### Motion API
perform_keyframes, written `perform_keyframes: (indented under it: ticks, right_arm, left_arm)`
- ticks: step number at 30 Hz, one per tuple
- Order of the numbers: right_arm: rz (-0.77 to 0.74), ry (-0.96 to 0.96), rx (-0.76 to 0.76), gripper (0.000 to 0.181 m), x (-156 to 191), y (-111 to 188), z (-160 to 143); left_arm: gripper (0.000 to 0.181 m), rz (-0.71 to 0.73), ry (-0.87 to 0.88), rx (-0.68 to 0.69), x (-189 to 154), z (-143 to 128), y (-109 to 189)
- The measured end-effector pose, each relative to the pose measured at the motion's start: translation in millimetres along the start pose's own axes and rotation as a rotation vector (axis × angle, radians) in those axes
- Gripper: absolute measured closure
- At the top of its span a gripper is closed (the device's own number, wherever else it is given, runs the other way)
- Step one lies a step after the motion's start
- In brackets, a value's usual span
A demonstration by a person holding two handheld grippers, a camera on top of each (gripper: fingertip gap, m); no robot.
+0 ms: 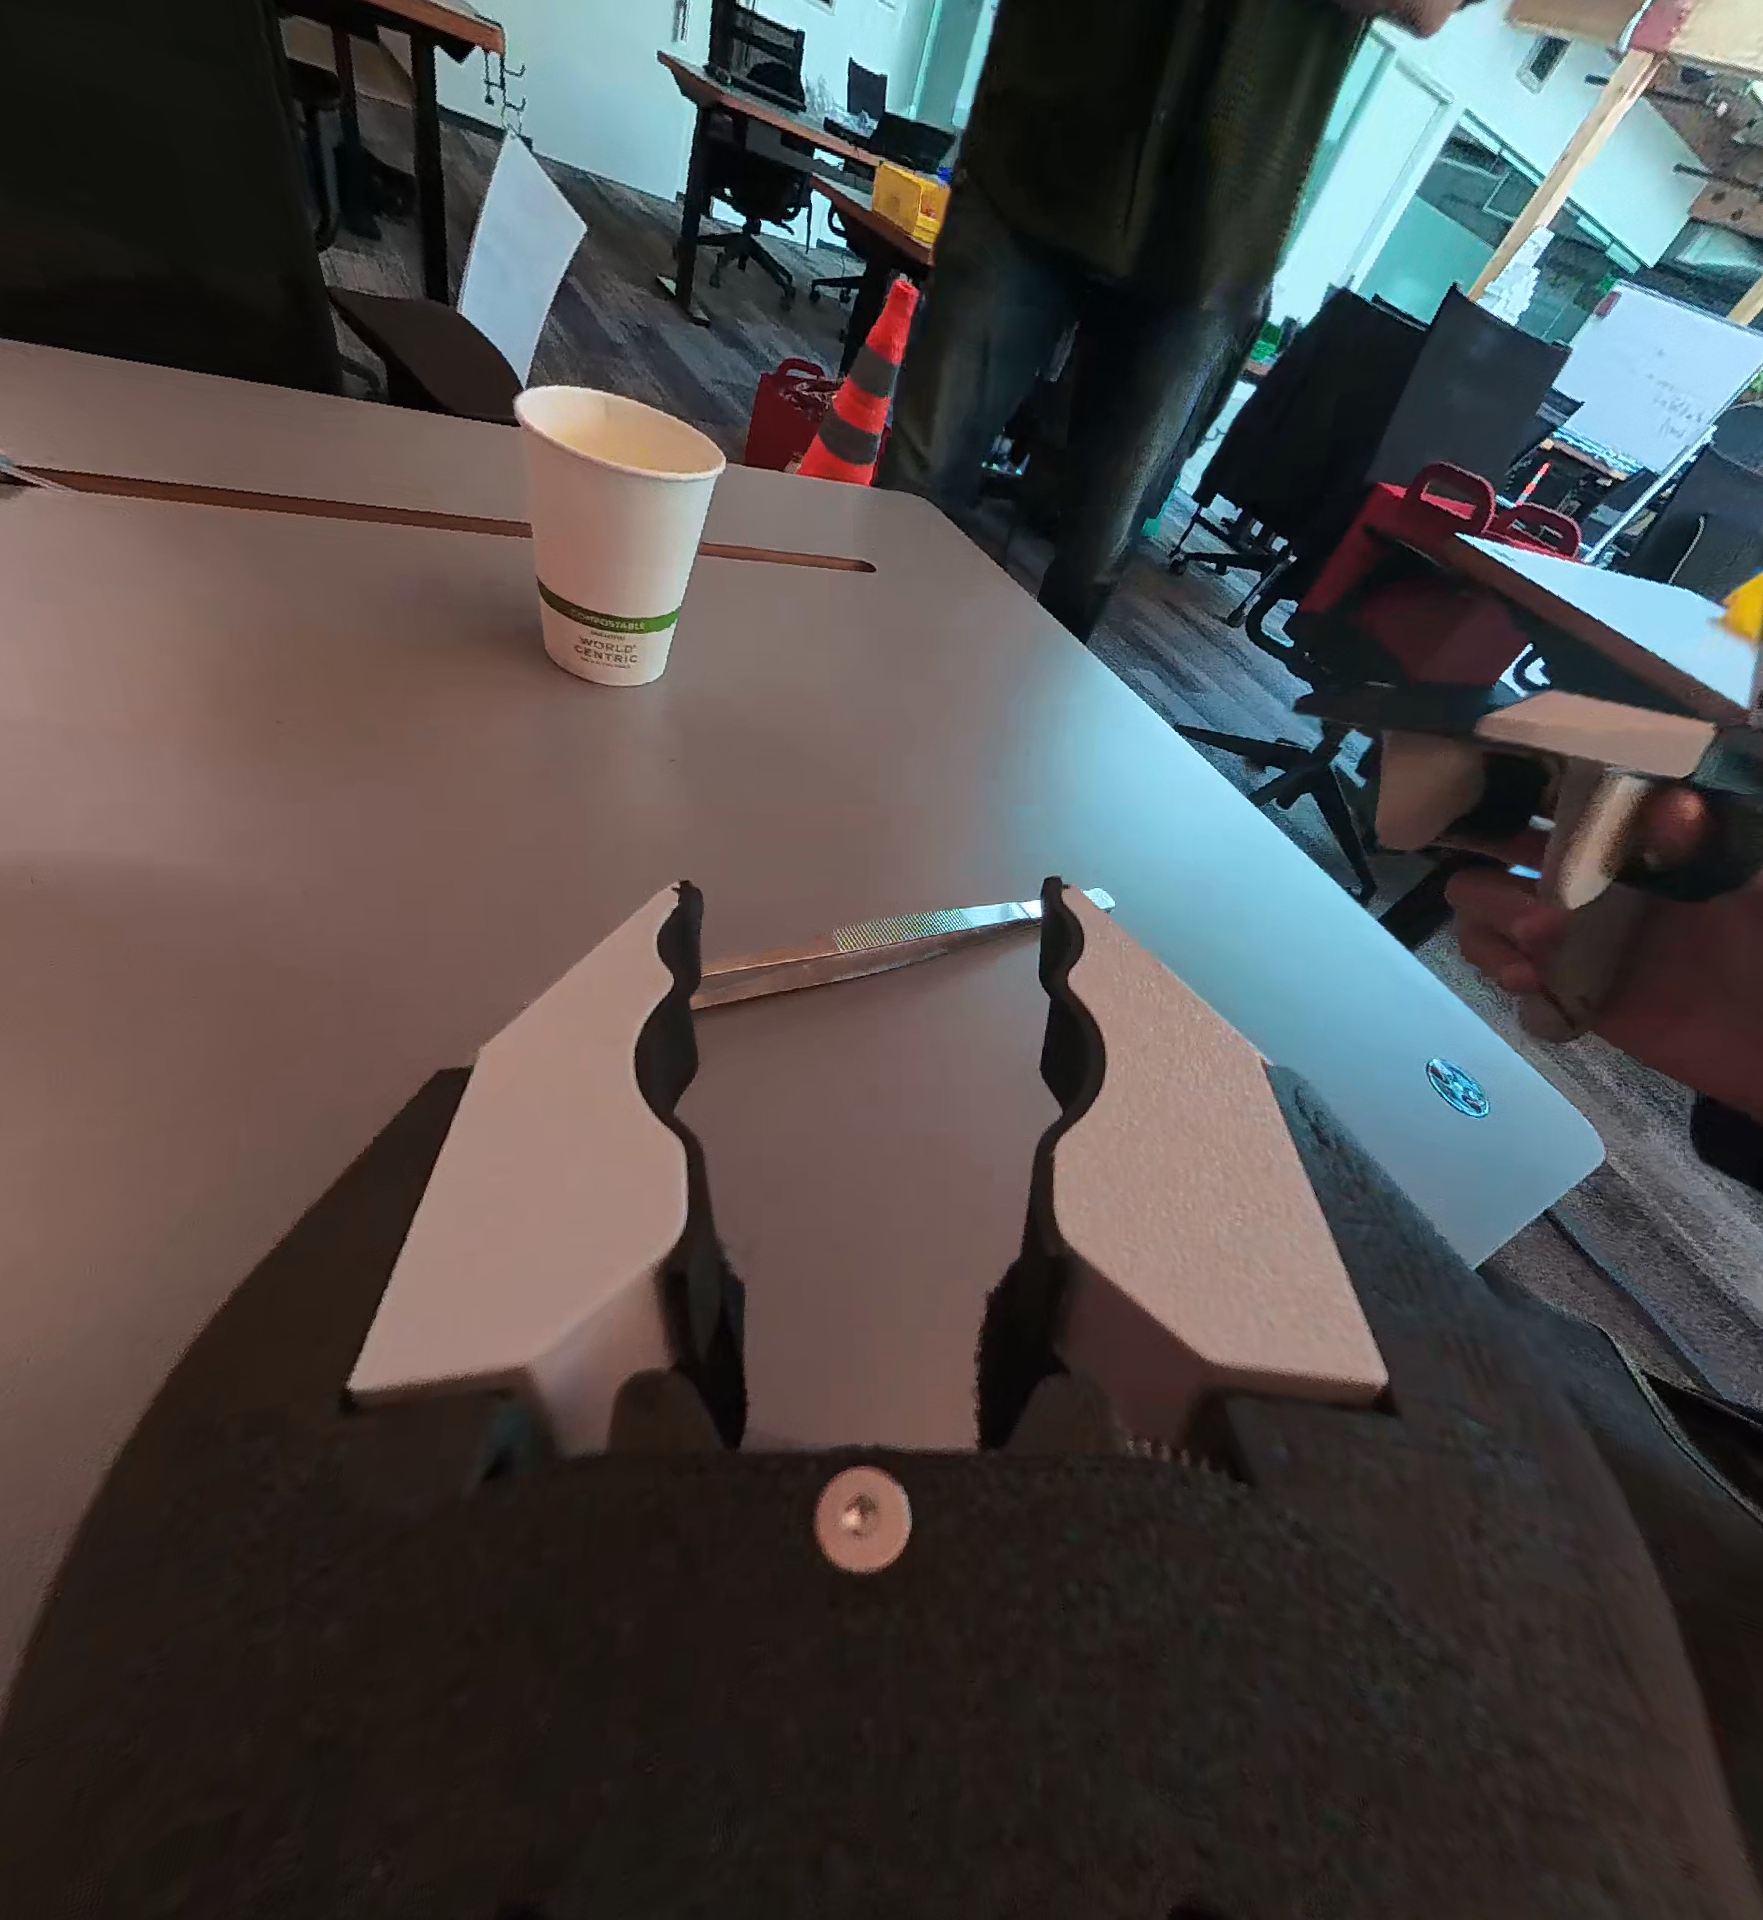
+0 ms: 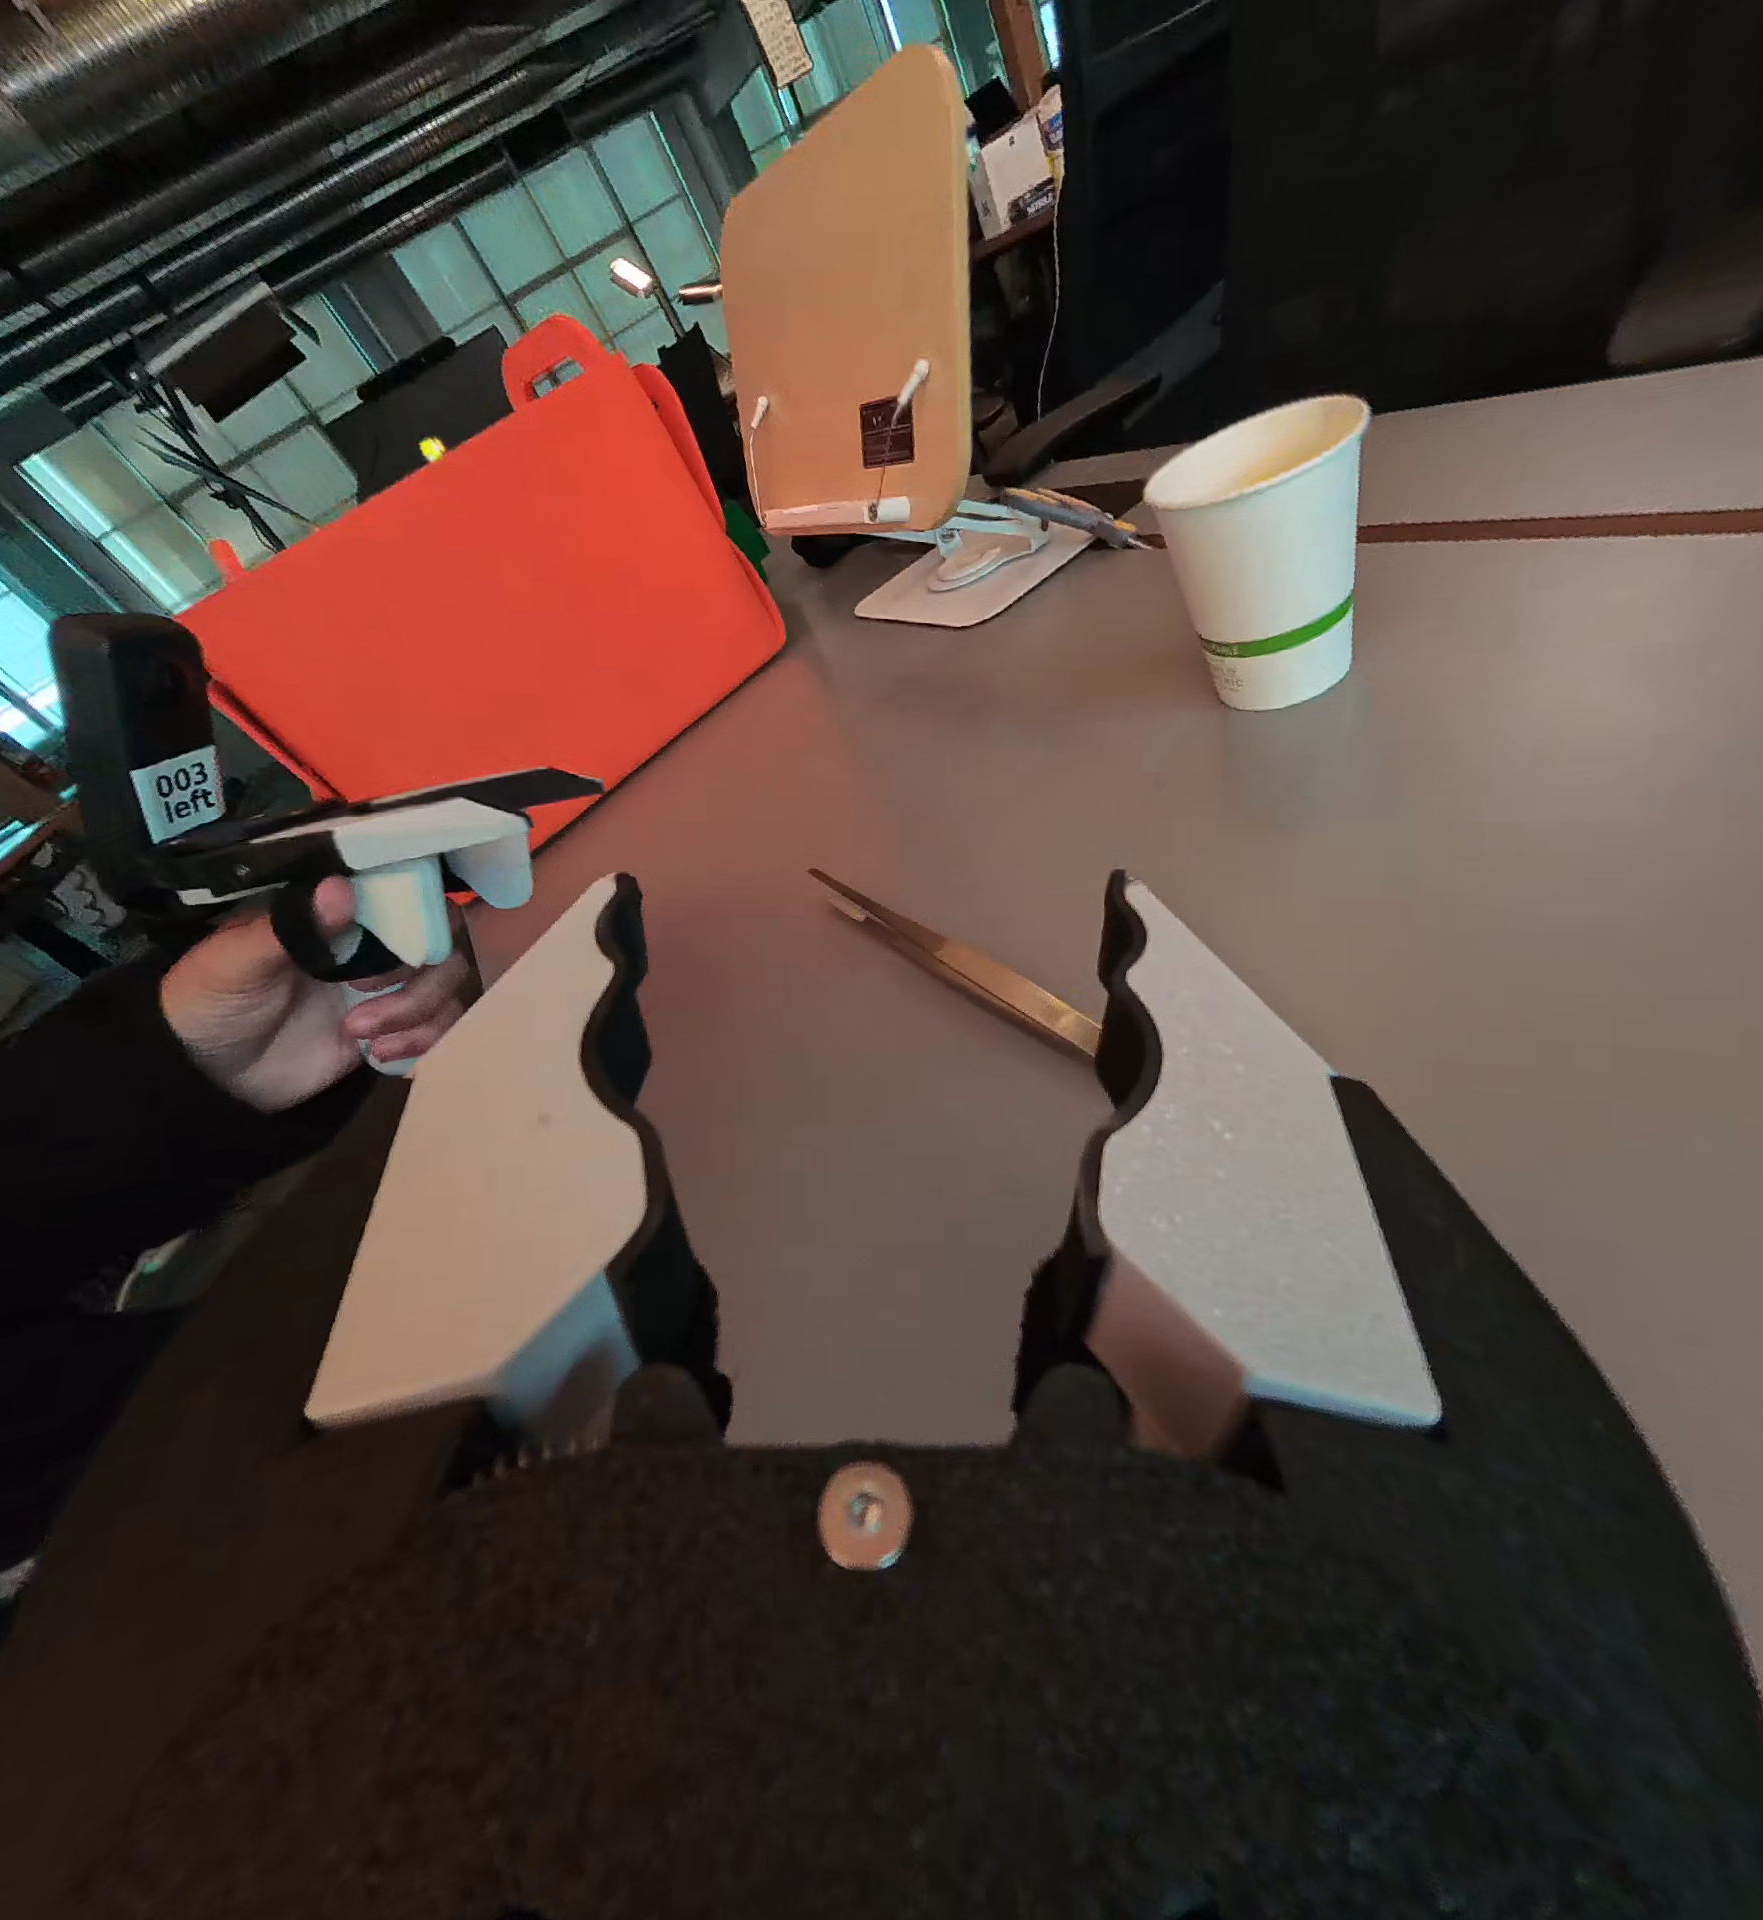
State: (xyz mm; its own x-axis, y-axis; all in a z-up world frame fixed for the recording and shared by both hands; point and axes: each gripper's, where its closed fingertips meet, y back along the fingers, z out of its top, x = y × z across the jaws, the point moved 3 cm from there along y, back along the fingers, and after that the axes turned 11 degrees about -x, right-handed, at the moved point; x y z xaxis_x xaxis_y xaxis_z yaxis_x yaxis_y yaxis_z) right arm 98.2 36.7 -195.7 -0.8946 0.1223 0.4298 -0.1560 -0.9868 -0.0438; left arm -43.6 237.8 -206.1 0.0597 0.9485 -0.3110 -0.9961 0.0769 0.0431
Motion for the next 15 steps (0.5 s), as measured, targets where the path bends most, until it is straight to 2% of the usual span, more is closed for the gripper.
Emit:
perform_keyframes:
  ticks: [6,10,13,15]
  right_arm:
    - [0.083,0.126,0.050,0.094,28.6,-17.8,18.1]
    - [0.184,0.147,0.045,0.092,27.1,-47.9,20.9]
    - [0.208,0.177,0.157,0.088,17.2,-71.1,18.2]
    - [0.190,0.200,0.214,0.088,14.1,-77.5,35.2]
  left_arm:
    - [0.115,-0.019,0.002,0.026,-5.4,-5.4,-4.3]
    - [0.115,-0.031,-0.009,0.037,-9.5,-8.4,-8.1]
    - [0.116,-0.060,0.002,0.048,-18.0,-12.0,-8.8]
    - [0.116,-0.065,-0.019,0.049,-21.9,-12.5,-8.5]
